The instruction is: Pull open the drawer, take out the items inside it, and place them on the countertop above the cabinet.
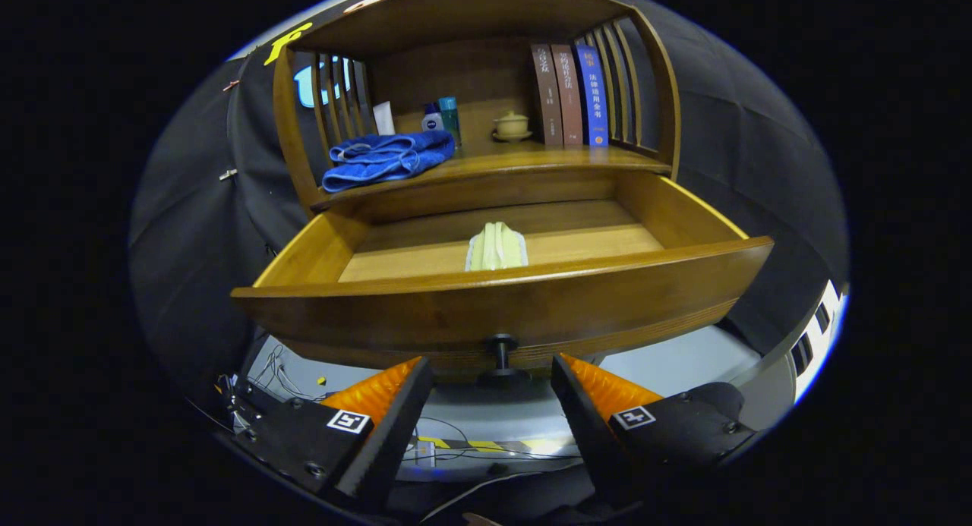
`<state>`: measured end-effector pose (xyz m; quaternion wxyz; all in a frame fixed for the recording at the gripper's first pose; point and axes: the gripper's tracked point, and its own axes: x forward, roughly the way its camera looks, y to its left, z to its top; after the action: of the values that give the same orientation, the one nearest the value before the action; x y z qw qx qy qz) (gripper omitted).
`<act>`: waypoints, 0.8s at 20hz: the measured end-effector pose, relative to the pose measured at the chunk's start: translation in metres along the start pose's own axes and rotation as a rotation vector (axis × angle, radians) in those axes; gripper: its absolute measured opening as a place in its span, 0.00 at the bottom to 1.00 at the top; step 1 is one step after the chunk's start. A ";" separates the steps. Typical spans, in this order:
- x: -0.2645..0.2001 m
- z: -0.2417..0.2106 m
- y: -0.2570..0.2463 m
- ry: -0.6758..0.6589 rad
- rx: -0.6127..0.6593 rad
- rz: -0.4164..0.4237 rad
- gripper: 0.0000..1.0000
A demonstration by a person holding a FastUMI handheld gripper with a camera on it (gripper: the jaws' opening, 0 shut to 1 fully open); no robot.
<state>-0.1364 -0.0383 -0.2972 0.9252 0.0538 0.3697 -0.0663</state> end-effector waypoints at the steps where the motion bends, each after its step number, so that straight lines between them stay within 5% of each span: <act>1: -0.008 0.016 0.004 -0.023 0.007 0.014 1.00; 9: 0.036 0.148 0.016 -0.085 0.013 0.063 0.99; 16: 0.133 0.140 0.009 0.207 -0.004 0.042 0.97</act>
<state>0.0552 -0.0617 -0.2873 0.8833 0.0662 0.4624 -0.0402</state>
